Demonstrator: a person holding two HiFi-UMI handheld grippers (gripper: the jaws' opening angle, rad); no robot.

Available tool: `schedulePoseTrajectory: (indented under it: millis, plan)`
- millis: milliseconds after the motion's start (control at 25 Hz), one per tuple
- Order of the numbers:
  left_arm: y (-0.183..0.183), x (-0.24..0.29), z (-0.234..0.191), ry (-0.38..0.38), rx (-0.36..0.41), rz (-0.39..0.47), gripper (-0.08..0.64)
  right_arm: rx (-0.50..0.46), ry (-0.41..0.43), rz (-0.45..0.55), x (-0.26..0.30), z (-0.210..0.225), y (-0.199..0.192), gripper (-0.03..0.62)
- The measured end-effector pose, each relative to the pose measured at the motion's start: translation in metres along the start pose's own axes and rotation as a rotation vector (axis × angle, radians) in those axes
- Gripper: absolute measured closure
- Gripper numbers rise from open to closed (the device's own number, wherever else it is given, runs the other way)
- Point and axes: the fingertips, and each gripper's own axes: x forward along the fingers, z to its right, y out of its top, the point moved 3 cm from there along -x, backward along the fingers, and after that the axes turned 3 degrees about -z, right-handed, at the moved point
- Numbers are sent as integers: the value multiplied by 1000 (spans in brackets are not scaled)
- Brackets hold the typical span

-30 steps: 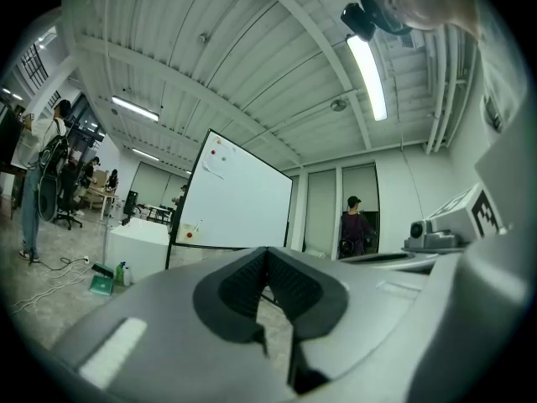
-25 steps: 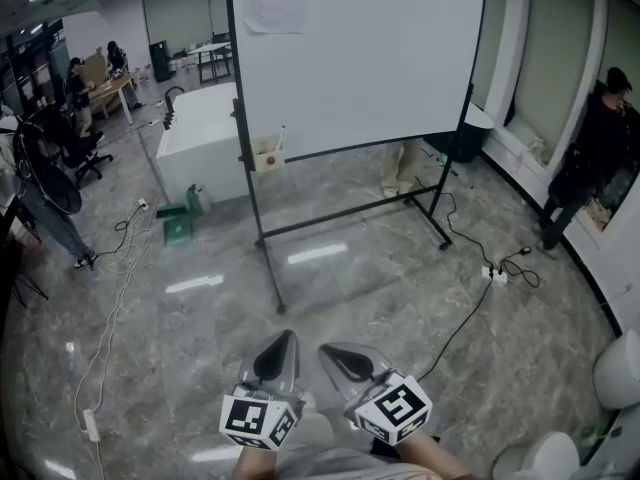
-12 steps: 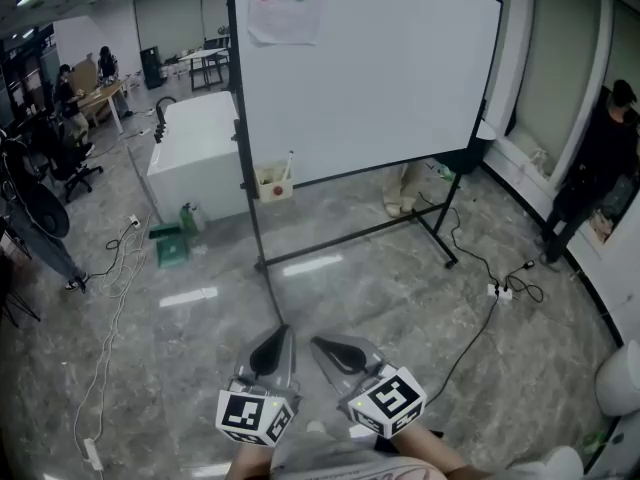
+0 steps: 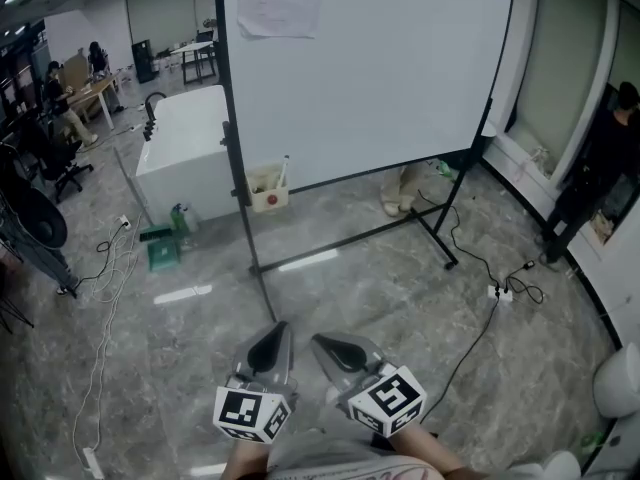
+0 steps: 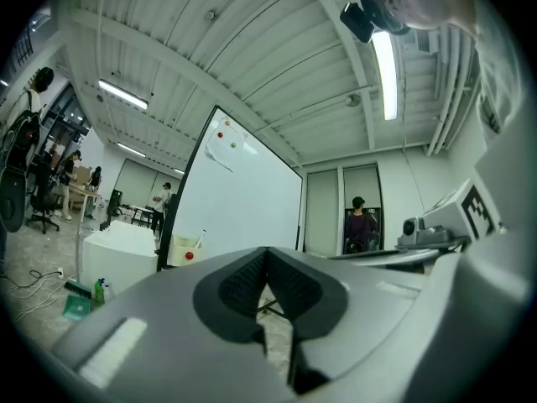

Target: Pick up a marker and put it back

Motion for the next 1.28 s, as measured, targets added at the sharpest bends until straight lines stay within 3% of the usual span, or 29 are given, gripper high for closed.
schedulePoseTrajectory:
  millis: [480,880,1280]
  plan:
    - [9,86,-60,66,10,-11,560,27,19,17,74,88,20,591]
    - [27,187,-124,137,31,-5,560,-12,71,43,165,182,53,589]
    - [41,262,-174,187,47,7,560,-25,82,-9,248,254,66,568]
